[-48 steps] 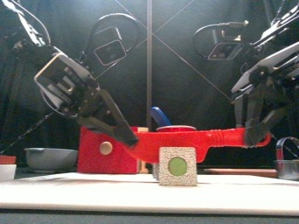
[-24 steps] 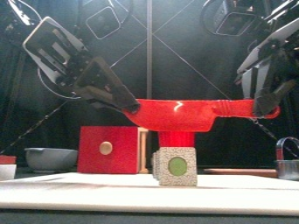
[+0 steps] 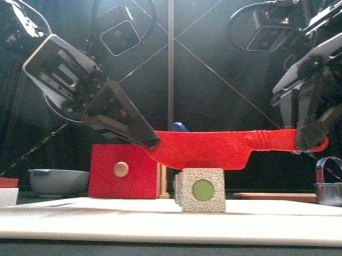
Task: Place sushi on board then cut the sushi with the knife then place the pieces on the plate
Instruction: Cut the sushi into 4 pieces
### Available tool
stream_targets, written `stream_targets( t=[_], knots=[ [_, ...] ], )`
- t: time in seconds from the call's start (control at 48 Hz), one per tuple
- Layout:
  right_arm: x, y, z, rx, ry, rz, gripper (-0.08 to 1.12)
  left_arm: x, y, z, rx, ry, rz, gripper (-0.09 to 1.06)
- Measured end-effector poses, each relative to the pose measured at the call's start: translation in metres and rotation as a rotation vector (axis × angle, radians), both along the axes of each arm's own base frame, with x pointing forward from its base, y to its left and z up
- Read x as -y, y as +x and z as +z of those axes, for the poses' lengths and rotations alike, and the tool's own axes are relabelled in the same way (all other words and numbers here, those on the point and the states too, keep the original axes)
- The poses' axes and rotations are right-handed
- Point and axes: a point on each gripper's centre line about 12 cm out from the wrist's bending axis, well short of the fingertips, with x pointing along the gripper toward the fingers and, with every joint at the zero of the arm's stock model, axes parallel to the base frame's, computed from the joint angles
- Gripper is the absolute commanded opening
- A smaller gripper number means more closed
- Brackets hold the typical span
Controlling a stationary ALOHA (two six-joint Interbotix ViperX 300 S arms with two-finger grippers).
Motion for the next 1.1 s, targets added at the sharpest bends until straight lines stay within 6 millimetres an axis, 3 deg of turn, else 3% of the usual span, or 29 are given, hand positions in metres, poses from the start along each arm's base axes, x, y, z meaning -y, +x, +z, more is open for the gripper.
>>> stream_targets(
  t=[0.917,1.104],
  knots=[
    [-0.0025,-0.0007,-0.0019,-0.015,0.025,-0.018,0.41,-0.0050,0.0015,0.0045,0.014,0.005,0.005,0.44],
    [-0.0026,-0.0004,-0.0079,-0.034,0.019,-0.020,0.41,-0.0051,0.0011,-0.0045,-0.010,0.012,0.005,0.44]
  ],
)
